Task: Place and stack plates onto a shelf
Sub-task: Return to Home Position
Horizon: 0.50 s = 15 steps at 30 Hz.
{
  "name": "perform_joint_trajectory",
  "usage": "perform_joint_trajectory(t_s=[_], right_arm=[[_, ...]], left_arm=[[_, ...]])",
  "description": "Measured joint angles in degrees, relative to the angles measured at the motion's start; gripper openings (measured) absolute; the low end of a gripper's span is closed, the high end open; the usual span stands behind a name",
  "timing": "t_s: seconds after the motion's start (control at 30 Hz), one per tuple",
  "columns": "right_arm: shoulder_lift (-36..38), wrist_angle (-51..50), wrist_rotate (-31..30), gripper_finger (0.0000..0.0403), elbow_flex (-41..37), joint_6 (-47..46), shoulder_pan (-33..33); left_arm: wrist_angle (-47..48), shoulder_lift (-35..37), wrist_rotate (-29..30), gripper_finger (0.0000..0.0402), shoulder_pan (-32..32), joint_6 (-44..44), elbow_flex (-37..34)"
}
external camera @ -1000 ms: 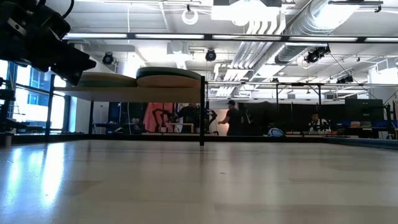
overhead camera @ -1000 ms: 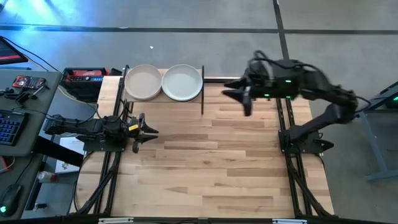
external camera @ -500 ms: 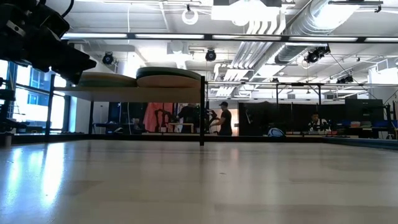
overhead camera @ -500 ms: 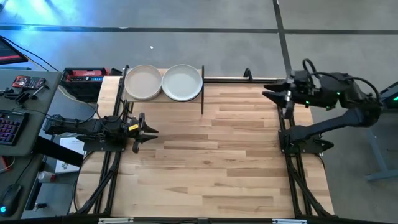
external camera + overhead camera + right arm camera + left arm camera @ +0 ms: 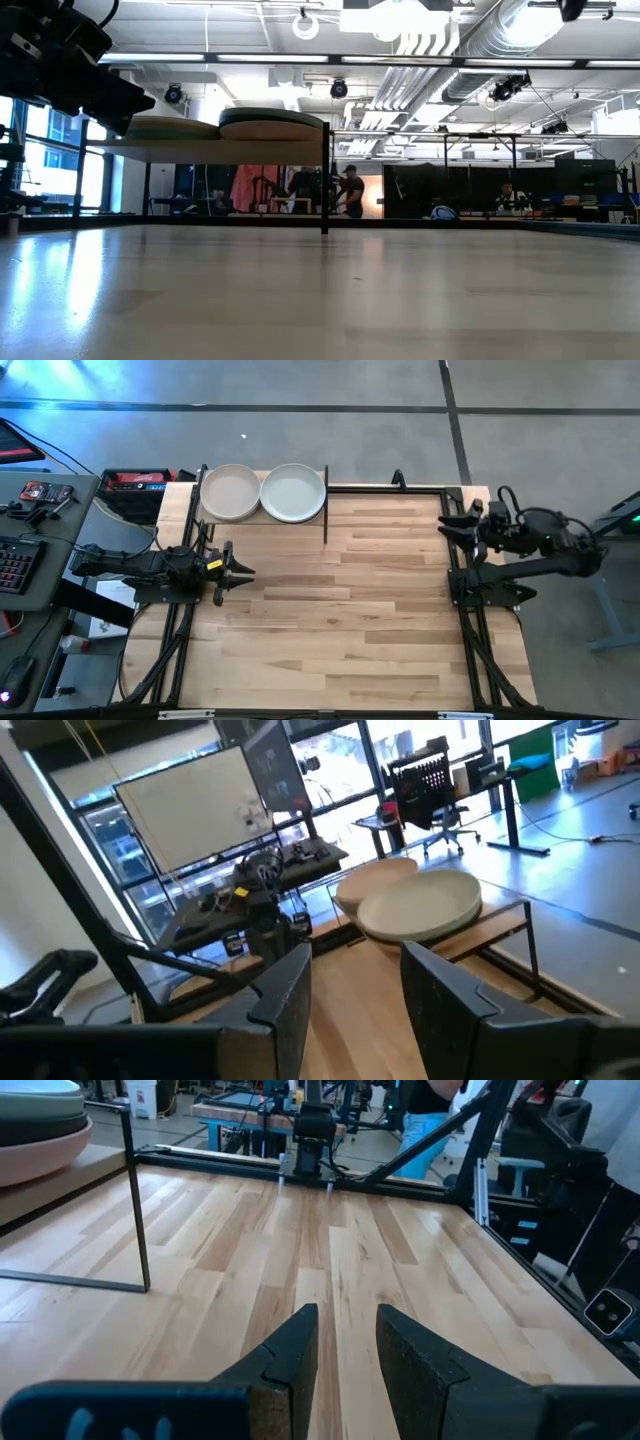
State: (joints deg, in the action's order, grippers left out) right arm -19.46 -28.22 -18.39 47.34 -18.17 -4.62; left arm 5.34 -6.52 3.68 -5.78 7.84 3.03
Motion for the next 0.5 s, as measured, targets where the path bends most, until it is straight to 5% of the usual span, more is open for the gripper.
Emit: perform_joint_trajectory(t_s=[0.5], right_arm=[[14.5,4.5,3.1,0.0138,-20.3,-1.1,0.0]], left_arm=[[0.0,0.0,0.0,0.0092,0.0,0.0,0.0]])
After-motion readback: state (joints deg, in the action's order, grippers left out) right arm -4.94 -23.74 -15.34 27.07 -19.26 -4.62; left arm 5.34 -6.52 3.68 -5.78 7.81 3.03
